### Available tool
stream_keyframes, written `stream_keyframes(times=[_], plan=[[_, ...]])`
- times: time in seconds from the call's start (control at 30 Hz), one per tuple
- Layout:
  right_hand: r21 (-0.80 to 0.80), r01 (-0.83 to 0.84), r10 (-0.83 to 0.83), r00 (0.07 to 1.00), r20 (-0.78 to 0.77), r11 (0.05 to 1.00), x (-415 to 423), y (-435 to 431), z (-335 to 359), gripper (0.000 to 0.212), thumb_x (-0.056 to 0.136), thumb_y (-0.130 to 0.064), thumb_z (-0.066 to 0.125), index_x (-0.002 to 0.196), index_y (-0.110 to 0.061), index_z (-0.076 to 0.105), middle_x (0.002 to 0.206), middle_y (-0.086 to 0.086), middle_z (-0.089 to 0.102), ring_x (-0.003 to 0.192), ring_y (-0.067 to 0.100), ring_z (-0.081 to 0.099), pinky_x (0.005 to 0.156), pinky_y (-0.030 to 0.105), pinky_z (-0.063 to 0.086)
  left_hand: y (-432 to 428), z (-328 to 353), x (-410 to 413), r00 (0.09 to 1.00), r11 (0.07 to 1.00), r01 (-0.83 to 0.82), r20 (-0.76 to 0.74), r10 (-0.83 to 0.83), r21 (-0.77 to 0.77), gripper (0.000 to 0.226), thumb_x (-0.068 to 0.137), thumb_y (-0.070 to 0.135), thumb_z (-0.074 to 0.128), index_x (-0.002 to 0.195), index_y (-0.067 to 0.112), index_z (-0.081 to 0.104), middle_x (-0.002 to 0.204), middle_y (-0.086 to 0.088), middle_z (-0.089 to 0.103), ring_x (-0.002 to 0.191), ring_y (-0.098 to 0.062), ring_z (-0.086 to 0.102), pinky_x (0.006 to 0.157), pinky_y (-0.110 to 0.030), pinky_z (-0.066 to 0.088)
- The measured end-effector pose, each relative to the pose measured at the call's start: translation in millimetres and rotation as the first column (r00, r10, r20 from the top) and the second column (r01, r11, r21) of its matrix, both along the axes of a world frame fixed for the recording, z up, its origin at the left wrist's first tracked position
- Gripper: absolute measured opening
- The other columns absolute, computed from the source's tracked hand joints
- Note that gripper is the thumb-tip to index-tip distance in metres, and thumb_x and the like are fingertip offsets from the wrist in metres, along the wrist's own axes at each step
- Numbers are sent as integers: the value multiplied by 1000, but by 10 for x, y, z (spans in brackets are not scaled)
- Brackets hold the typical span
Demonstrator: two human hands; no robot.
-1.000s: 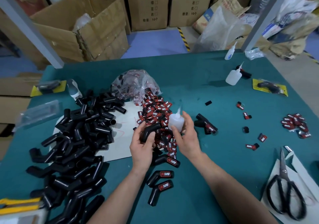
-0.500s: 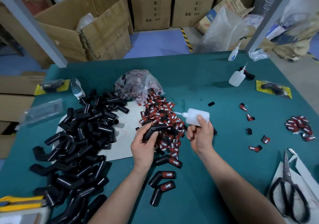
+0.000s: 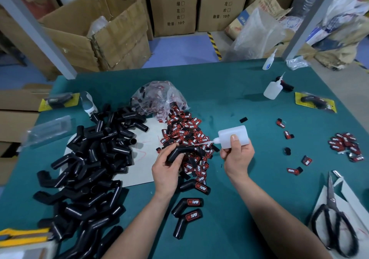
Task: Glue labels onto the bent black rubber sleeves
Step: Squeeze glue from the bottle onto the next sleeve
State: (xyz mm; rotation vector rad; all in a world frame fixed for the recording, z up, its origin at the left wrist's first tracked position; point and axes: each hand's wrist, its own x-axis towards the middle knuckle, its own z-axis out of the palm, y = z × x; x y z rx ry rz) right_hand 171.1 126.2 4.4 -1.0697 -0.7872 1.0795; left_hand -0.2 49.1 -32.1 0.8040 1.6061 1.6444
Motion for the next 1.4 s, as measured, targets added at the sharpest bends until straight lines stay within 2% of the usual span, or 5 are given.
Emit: stream_keyframes(times=[0.27, 0.43, 0.57, 0.93, 1.4], plan=[[19, 50, -52, 987, 152, 999, -26, -33, 7, 33, 82, -48, 66, 78, -18, 53, 49, -3, 54, 34, 11, 44, 35, 22, 36, 12, -15, 9, 999, 1000, 24, -44, -24, -4, 51, 87, 5, 81, 110, 50, 76, 117, 13, 73, 107, -20, 71, 97, -60, 56], [12, 52, -53, 984, 171, 999, -35, -42, 38, 36, 81, -49, 65, 77, -16, 52, 49, -2, 55, 34, 11, 44, 35, 22, 36, -7, 23, 18, 992, 998, 42, -121, -36, 44, 41, 81, 26, 80, 110, 55, 74, 117, 18, 73, 113, -8, 68, 105, -28, 51], [5, 57, -57, 984, 169, 998, -54, -49, 62, 36, 79, -49, 65, 78, -16, 52, 50, -4, 55, 34, 10, 44, 35, 21, 36, -4, 19, 15, 989, 996, 45, -146, -33, 74, 40, 81, 29, 80, 109, 56, 73, 116, 19, 73, 114, -7, 68, 103, -19, 49], [-31, 53, -49, 991, 124, 998, -58, -43, 95, 37, 77, -49, 65, 80, -14, 52, 52, -4, 57, 35, 9, 44, 34, 20, 36, -10, 4, 8, 991, 996, 45, -129, -34, 80, 48, 83, 15, 83, 111, 52, 74, 118, 15, 73, 117, -15, 68, 107, -29, 50], [-36, 44, -39, 993, 115, 998, -56, -33, 83, 35, 78, -48, 65, 81, -15, 53, 51, -4, 57, 35, 10, 44, 34, 20, 36, -11, 10, 16, 990, 993, 44, -140, -28, 113, 44, 82, 19, 82, 110, 52, 74, 116, 14, 74, 113, -12, 69, 103, -22, 49]])
